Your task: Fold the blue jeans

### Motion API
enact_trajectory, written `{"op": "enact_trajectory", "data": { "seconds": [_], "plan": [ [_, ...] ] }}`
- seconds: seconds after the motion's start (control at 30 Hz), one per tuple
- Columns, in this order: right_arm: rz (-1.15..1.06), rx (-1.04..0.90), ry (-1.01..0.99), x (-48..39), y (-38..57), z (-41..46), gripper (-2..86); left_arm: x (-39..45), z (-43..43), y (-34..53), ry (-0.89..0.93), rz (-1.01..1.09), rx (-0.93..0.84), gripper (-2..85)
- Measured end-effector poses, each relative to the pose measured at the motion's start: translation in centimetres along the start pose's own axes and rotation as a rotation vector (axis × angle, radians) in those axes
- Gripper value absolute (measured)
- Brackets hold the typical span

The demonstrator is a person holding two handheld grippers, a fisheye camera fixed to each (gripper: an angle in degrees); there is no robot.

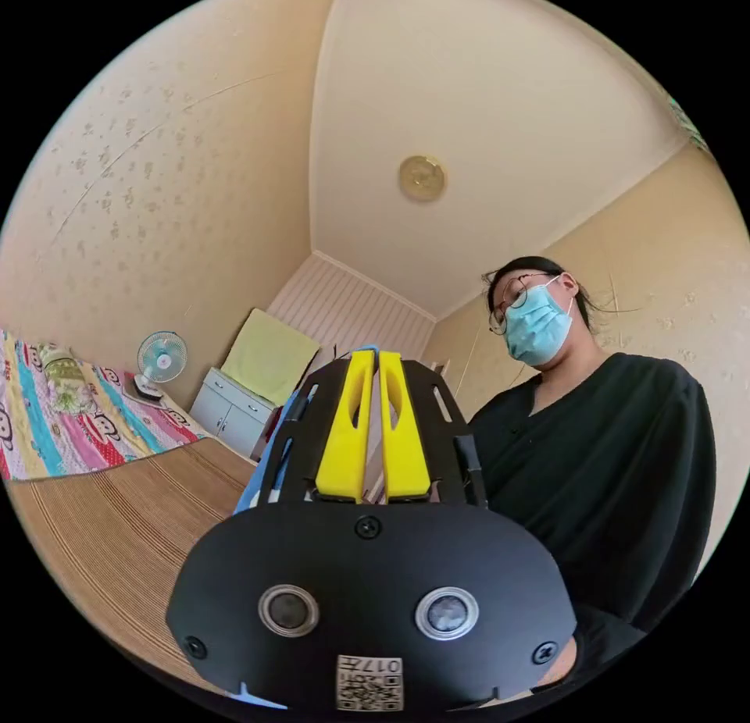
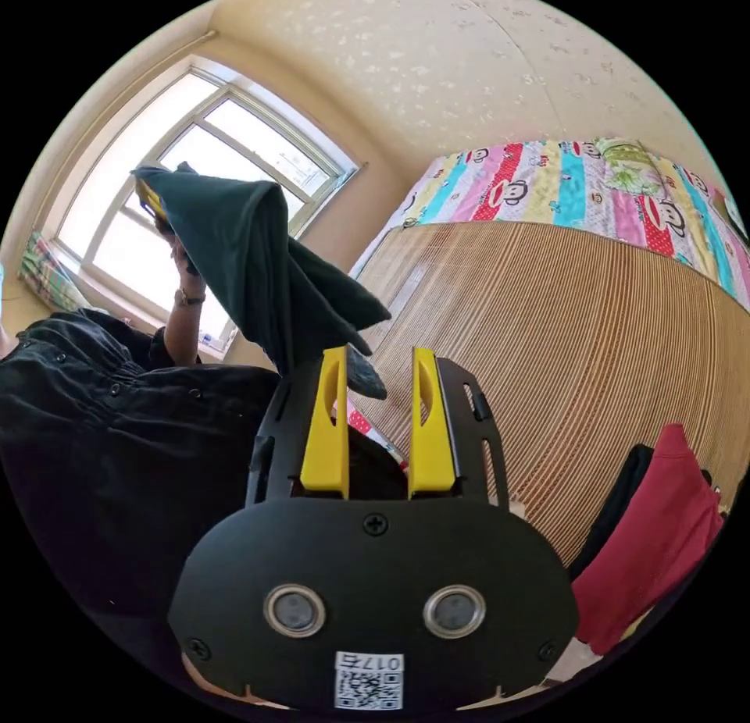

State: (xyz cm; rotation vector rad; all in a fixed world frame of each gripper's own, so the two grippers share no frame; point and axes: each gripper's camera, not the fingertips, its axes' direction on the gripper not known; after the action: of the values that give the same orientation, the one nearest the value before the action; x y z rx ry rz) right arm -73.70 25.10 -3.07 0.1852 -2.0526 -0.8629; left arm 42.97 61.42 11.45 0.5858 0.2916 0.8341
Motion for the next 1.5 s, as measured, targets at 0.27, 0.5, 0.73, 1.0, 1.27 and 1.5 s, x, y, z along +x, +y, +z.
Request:
{"op": "enact_trajectory", "data": {
  "seconds": [0.27, 0.5, 0.73, 1.0, 1.27, 1.5],
  "plan": [
    [0.303, -0.139, -0.008, 8.4, 2.2, -0.4, 17.3, 0.9, 12.9, -0.8, 0.333, -0.079, 0.053, -0.6],
    [0.797, 0.852, -1.003, 23.5, 15.8, -7.5, 17.4, 3.8, 13.9, -0.3, 0.383, -0.020, 0.022, -0.7],
    [0.484, 1.305, -1.028, 24.2, 17.3, -16.7, 7.5, 0.7, 6.7, 4.3, -0.065, -0.201, 0.037, -0.7],
    [0.206, 1.261, -0.898, 20.3, 13.9, -23.8, 2.7, 0.0, 2.3, 9.3, -0.903, -0.416, -0.155, 3.4],
    [0.045, 0.852, -0.749, 11.0, 3.9, -22.8, 2.3, -1.1, 9.8, 10.0, -0.790, -0.347, -0.268, 12.3],
    [0.034, 0.578, -0.918, 4.7, 0.7, -13.4, 2.4, -1.6, 20.6, 9.6, -0.718, -0.129, -0.556, 17.2]
  ]
}}
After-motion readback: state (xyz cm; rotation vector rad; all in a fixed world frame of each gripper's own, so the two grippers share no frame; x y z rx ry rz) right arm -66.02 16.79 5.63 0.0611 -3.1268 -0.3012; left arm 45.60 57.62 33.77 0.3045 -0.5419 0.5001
